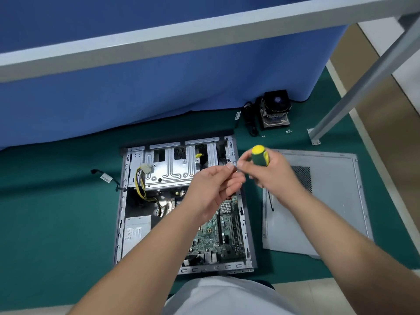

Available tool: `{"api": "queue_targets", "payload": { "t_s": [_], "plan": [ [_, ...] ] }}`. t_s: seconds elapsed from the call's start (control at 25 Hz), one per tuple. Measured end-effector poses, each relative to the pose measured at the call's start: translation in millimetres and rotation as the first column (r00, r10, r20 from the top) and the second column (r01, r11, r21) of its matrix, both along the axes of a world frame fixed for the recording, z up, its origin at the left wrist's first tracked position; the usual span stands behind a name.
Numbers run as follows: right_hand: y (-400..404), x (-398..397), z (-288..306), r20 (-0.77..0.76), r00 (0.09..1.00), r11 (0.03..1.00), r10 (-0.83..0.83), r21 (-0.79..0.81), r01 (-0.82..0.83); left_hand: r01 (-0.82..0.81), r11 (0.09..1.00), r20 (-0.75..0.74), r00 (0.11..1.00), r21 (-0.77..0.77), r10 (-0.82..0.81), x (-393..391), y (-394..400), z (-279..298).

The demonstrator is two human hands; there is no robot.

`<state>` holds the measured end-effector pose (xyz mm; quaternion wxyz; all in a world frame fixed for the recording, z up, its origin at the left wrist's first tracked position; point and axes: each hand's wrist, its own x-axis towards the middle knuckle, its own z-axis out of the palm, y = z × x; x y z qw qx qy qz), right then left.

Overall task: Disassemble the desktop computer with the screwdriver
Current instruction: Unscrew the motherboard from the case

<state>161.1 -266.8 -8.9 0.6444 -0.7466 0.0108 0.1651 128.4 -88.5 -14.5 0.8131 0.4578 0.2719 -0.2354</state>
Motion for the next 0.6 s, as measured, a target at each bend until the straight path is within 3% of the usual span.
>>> {"api": "queue_targets", "payload": {
  "t_s": [0.28, 0.44, 0.6],
  "plan": [
    [-4.3, 7.8, -27.6, 0.076, 0.997, 0.954, -0.002, -0.3, 0.025, -0.019, 0.994, -0.089, 0.996, 0.11, 0.028, 21.1, -27.4, -5.9],
    [-5.9, 16.0, -41.5, 0.242, 0.969, 0.859, 0.056, -0.506, 0.077, -0.017, 0.976, -0.101, 0.994, 0.216, 0.04, 36.2, -43.7, -11.8],
    [-7.8, 26.1, -57.4, 0.294, 0.953, 0.839, 0.071, -0.535, 0.102, 0.063, 0.952, -0.061, 0.997, 0.3, -0.047, 56.5, -50.0, -20.6]
  ]
}}
